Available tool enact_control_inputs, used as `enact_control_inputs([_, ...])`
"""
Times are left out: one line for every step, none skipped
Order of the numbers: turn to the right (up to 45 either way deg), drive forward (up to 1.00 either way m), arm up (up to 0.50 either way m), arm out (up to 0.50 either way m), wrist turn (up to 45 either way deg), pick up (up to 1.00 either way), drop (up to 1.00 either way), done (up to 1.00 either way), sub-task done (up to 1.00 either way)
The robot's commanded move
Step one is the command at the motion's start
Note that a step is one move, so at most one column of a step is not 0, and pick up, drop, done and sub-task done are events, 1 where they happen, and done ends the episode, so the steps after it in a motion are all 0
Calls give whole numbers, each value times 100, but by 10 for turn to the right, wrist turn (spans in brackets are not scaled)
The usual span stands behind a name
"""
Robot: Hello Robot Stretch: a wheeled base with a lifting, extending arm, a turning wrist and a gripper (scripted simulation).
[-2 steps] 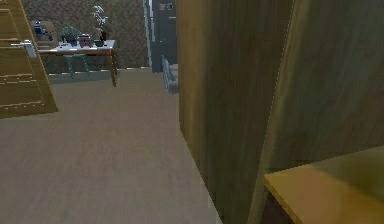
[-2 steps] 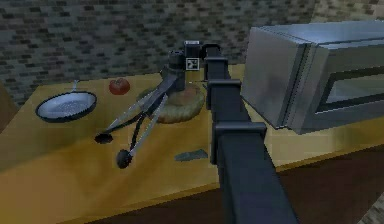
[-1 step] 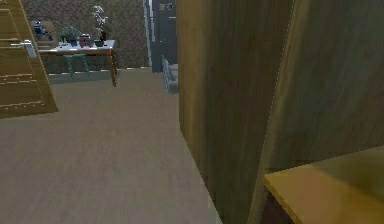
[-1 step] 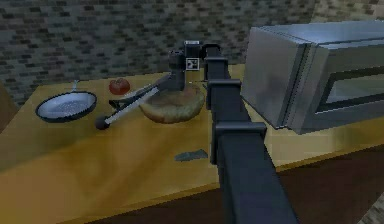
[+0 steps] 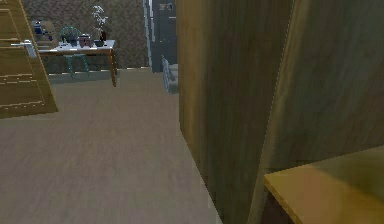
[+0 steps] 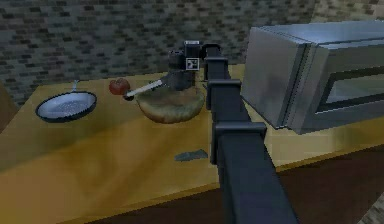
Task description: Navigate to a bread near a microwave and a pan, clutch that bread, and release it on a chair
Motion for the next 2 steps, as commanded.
enact_control_inputs([0,0,0,0,240,0,0,0,0])
enact_control_inputs([0,0,-12,0,0,0,0,0,0])
